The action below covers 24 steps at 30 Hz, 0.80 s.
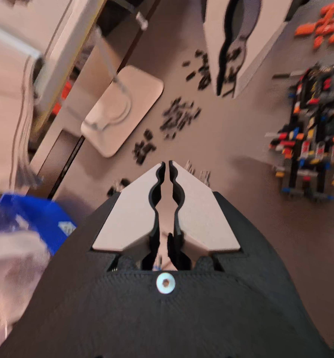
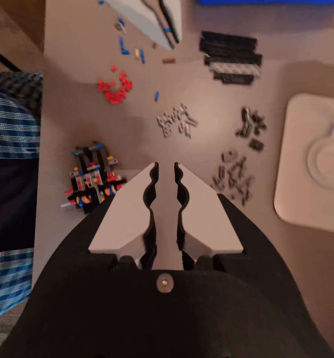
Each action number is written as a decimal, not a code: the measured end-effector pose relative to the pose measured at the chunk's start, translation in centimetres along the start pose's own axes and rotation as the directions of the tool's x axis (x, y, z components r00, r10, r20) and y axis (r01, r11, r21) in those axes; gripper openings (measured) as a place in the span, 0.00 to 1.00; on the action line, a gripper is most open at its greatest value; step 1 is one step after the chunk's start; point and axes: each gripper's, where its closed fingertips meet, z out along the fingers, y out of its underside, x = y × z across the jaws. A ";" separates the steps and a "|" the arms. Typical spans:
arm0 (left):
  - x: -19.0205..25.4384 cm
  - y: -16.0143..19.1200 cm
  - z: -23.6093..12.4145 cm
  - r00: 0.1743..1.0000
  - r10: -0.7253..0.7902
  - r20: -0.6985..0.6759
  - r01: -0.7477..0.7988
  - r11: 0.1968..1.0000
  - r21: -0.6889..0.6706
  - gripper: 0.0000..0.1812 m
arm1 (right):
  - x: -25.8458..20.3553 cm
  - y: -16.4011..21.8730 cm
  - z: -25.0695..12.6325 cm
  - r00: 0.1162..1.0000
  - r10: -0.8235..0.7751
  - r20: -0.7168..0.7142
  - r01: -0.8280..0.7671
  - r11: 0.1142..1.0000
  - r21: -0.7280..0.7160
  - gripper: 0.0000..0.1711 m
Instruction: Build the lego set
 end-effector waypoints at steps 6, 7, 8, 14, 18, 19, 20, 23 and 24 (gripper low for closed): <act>1.3 11.2 -5.4 0.990 -0.134 0.042 0.138 0.984 -0.114 0.01 | -3.8 -5.8 6.9 0.980 -0.172 0.103 0.176 0.984 -0.032 0.07; 1.4 12.8 -5.8 0.987 -0.149 0.061 0.156 0.978 -0.136 0.01 | -3.9 -6.5 8.0 0.977 -0.189 0.104 0.194 0.980 -0.045 0.07; 1.9 14.2 -6.1 0.984 -0.166 0.060 0.173 0.973 -0.151 0.01 | -4.1 -7.2 9.1 0.972 -0.202 0.117 0.208 0.977 -0.046 0.07; 4.4 18.4 -4.8 0.979 -0.199 0.034 0.202 0.962 -0.186 0.01 | -4.1 -9.7 15.8 0.953 -0.267 0.143 0.281 0.955 -0.093 0.09; 5.1 19.0 -3.3 0.978 -0.207 0.037 0.210 0.955 -0.212 0.04 | -4.3 -10.0 19.4 0.946 -0.280 0.165 0.300 0.947 -0.115 0.08; 5.3 19.3 -3.2 0.980 -0.195 0.033 0.198 0.954 -0.223 0.04 | -4.4 -9.9 20.1 0.944 -0.280 0.171 0.303 0.944 -0.127 0.08; 5.1 19.6 -3.2 0.982 -0.181 0.046 0.187 0.955 -0.230 0.04 | -4.5 -9.9 20.7 0.944 -0.281 0.175 0.305 0.943 -0.130 0.08; 5.2 20.1 -3.3 0.982 -0.183 0.042 0.188 0.954 -0.232 0.04 | -4.8 -9.9 21.9 0.940 -0.285 0.188 0.312 0.941 -0.135 0.07; 5.3 20.2 -3.3 0.983 -0.183 0.035 0.186 0.955 -0.231 0.04 | -4.7 -9.9 22.2 0.939 -0.288 0.185 0.316 0.939 -0.140 0.07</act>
